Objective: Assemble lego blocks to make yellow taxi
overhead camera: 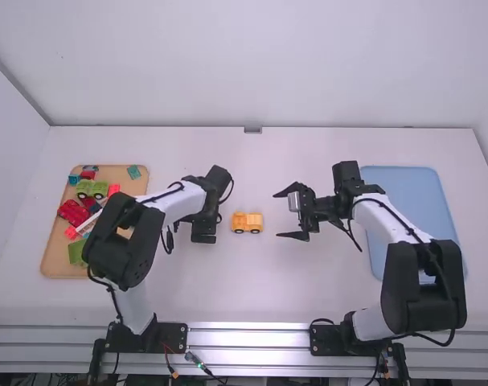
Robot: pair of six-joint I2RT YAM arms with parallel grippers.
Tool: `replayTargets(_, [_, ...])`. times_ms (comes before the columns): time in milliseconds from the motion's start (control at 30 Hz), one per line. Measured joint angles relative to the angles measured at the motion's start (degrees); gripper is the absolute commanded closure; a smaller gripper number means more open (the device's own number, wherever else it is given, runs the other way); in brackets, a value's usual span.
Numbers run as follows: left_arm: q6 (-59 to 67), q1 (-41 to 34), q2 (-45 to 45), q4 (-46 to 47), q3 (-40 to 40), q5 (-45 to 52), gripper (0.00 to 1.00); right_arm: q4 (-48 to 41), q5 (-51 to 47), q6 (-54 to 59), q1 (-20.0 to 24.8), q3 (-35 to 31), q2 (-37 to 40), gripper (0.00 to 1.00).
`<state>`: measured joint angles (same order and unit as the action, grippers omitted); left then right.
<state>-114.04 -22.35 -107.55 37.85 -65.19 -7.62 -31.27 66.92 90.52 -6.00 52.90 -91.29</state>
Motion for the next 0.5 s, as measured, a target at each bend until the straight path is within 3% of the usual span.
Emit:
replayTargets(200, [2.5,0.0,0.0,11.9,-9.2,-2.7,0.01,0.0,0.0,0.0,0.0,0.0,0.0,0.01])
replayTargets(300, [10.1,0.0,0.0,16.5,-15.1,-4.9,0.01,0.0,0.0,0.0,0.0,0.0,0.0,0.01])
replayTargets(500, [44.7,0.0,0.0,22.4,-28.2,-5.8,0.01,0.0,0.0,0.0,0.0,0.0,0.0,0.01])
